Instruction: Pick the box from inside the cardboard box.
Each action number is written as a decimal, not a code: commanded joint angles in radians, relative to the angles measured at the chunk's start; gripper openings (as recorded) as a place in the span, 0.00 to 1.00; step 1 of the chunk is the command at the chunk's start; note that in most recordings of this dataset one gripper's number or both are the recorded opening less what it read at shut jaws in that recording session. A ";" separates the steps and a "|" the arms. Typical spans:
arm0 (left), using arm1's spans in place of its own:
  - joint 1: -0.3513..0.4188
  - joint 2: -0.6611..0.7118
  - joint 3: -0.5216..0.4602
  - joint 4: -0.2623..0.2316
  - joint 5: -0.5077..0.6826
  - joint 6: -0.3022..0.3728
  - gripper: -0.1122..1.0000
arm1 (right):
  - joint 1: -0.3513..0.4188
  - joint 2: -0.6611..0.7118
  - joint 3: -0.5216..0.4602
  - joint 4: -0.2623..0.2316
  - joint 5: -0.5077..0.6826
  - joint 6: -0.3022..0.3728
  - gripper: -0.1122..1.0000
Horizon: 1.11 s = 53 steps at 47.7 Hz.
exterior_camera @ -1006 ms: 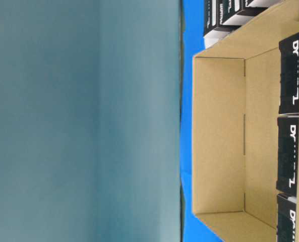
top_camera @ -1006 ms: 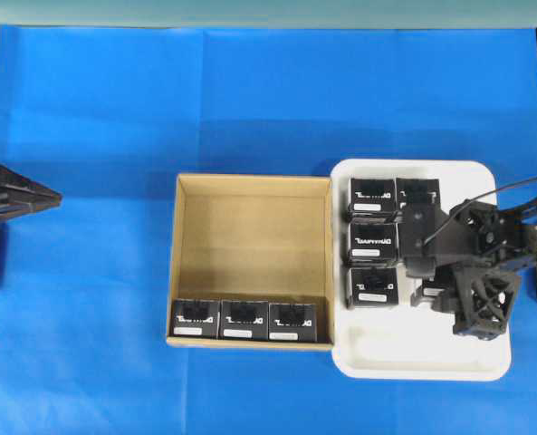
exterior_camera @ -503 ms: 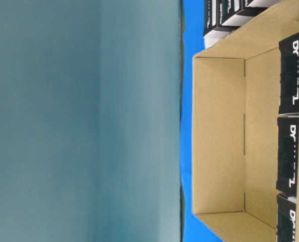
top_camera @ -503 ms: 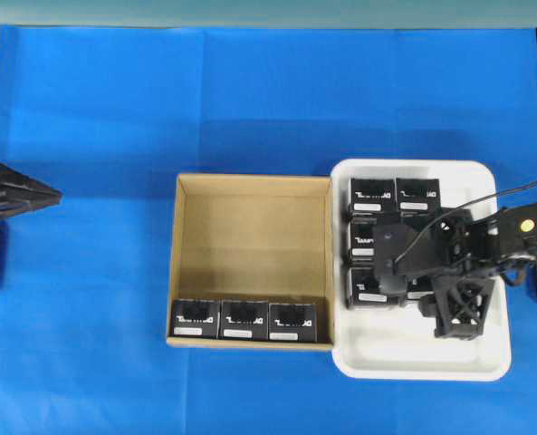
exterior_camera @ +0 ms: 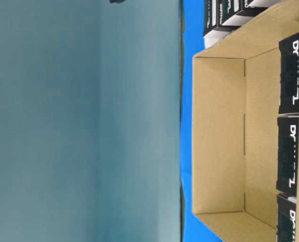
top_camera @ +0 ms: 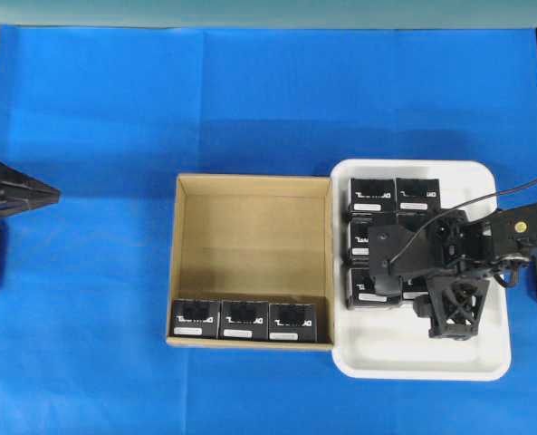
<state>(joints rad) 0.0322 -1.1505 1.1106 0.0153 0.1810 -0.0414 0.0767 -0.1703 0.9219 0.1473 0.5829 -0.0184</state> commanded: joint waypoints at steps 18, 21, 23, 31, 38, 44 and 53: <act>0.002 0.011 -0.029 0.002 -0.009 -0.002 0.06 | 0.008 0.005 -0.037 0.003 0.006 0.014 0.94; 0.002 0.011 -0.029 0.002 -0.009 -0.002 0.06 | 0.009 0.005 -0.044 0.003 0.015 0.015 0.95; 0.002 0.011 -0.029 0.002 -0.009 -0.002 0.06 | 0.009 0.005 -0.049 0.003 0.020 0.015 0.94; 0.002 0.011 -0.029 0.002 -0.011 -0.002 0.06 | 0.009 -0.006 -0.066 0.003 0.052 0.018 0.95; 0.002 0.011 -0.029 0.002 -0.008 -0.002 0.06 | 0.008 -0.060 -0.098 0.006 0.137 0.038 0.95; 0.002 0.011 -0.029 0.002 -0.009 -0.002 0.06 | 0.005 -0.158 -0.118 0.006 0.187 0.051 0.95; 0.002 0.011 -0.029 0.002 -0.011 0.000 0.06 | -0.005 -0.307 -0.115 0.006 0.186 0.074 0.95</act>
<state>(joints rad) 0.0322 -1.1520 1.1121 0.0153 0.1810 -0.0414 0.0782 -0.4326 0.8145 0.1503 0.7762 0.0476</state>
